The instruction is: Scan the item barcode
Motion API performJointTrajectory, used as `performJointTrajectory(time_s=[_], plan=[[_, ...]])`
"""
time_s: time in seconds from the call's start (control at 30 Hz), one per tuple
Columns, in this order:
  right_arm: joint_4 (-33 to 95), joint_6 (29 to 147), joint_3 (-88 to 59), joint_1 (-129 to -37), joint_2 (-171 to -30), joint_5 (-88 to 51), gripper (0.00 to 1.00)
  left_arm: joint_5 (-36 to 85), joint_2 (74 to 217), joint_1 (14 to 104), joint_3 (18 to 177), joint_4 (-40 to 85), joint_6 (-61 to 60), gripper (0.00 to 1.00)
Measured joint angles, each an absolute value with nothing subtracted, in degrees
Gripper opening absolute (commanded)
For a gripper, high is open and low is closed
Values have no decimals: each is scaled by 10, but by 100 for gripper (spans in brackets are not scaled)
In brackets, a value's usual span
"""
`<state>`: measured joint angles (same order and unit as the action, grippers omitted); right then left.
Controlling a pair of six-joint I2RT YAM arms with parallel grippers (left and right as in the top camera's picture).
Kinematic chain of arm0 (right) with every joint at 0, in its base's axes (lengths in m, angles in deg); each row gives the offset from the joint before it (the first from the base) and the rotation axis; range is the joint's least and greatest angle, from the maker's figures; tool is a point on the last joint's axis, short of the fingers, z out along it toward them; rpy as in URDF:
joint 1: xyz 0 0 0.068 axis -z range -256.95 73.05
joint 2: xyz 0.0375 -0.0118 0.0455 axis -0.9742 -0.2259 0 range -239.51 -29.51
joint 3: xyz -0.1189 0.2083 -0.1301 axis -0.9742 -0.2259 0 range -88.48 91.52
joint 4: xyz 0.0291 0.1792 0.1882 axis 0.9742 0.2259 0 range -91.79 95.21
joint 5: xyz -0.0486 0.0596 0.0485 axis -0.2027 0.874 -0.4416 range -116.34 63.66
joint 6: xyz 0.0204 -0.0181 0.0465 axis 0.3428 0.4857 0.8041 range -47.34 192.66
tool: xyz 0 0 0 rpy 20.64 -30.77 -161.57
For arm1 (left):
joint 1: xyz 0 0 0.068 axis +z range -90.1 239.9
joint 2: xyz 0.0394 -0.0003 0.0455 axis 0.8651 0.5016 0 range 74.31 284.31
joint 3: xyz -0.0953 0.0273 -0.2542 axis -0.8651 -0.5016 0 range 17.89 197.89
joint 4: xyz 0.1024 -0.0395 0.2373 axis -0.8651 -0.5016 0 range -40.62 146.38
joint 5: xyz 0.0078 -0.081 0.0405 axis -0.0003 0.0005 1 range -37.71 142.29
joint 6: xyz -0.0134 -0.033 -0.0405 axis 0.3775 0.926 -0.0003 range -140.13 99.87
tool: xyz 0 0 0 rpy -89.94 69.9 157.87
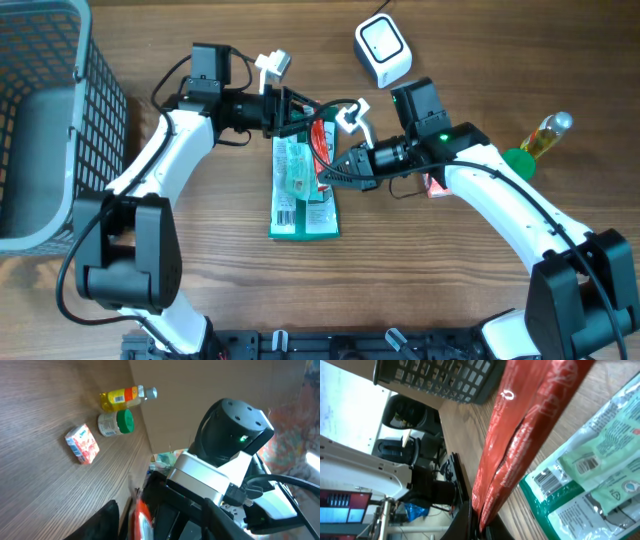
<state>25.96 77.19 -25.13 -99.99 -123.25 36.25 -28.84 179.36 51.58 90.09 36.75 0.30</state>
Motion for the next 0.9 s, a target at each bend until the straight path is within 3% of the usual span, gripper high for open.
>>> performJointTrajectory(time_s=[0.07,0.17,0.23,0.27,0.4,0.43,0.53,0.57,0.63,0.67,0.7,0.8,0.9], plan=[[249,786,-251,-1000,-1232,363,4,-289,1794,511,901,380,3,30],[247,794,-251,-1000,-1232,363,4,-291,1794,503,901,396,4,14],[248,798,-251,-1000,-1232,363,4,-290,1794,501,901,404,1,12],[248,800,-251,-1000,-1232,365,4,-290,1794,500,901,405,2,5],[248,802,-251,-1000,-1232,365,6,-281,1794,500,901,406,3,4],[248,802,-251,-1000,-1232,365,15,-273,1794,500,901,405,3,4],[247,804,-251,-1000,-1232,364,25,-249,1794,498,901,406,18,4],[245,804,-251,-1000,-1232,360,33,-241,1794,498,901,406,30,4],[232,803,-251,-1000,-1232,353,37,-229,1794,498,901,405,52,4],[217,806,-251,-1000,-1232,351,44,-225,1794,498,901,404,64,4],[205,810,-251,-1000,-1232,349,57,-225,1794,498,901,401,76,4],[169,836,-251,-992,-1232,348,68,-234,1794,498,901,401,94,4],[149,858,-251,-976,-1232,347,69,-254,1794,498,901,401,108,4]])
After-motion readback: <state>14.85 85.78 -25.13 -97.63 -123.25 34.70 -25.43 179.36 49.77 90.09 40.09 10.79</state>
